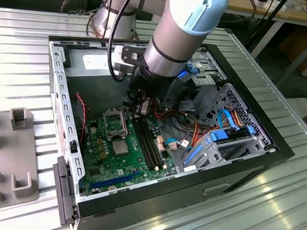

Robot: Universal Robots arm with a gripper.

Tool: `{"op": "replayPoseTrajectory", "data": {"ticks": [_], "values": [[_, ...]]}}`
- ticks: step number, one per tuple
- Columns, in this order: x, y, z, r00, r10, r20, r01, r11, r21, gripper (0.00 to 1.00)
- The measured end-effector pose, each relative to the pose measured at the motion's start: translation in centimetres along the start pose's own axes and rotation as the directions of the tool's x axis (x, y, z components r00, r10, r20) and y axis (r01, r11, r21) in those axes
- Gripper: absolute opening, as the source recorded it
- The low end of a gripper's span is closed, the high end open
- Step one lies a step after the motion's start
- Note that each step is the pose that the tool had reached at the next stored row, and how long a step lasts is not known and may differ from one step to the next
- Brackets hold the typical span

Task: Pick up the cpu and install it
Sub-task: 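Close the cpu cover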

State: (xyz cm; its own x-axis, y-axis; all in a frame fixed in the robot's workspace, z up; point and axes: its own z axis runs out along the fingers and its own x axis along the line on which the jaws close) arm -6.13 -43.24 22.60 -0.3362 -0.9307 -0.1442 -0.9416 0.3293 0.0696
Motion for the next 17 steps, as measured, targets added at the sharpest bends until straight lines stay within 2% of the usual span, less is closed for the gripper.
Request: {"op": "replayPoseTrajectory", "data": {"ticks": [1,7,10,11,17], "values": [[0.49,0.07,0.05,0.9998,0.000,0.0197,0.000,1.0000,-0.0069,0.11],[0.65,0.20,0.67,0.9995,0.000,0.0331,0.001,0.9999,-0.0118,0.11],[0.68,0.19,0.85,0.9989,0.000,0.0465,0.001,0.9999,-0.0165,0.11],[0.67,0.18,0.88,0.9988,0.000,0.0490,0.001,0.9998,-0.0174,0.11],[0.81,0.10,0.89,0.9986,-0.012,0.0518,0.013,0.9997,-0.0204,0.11]]}}
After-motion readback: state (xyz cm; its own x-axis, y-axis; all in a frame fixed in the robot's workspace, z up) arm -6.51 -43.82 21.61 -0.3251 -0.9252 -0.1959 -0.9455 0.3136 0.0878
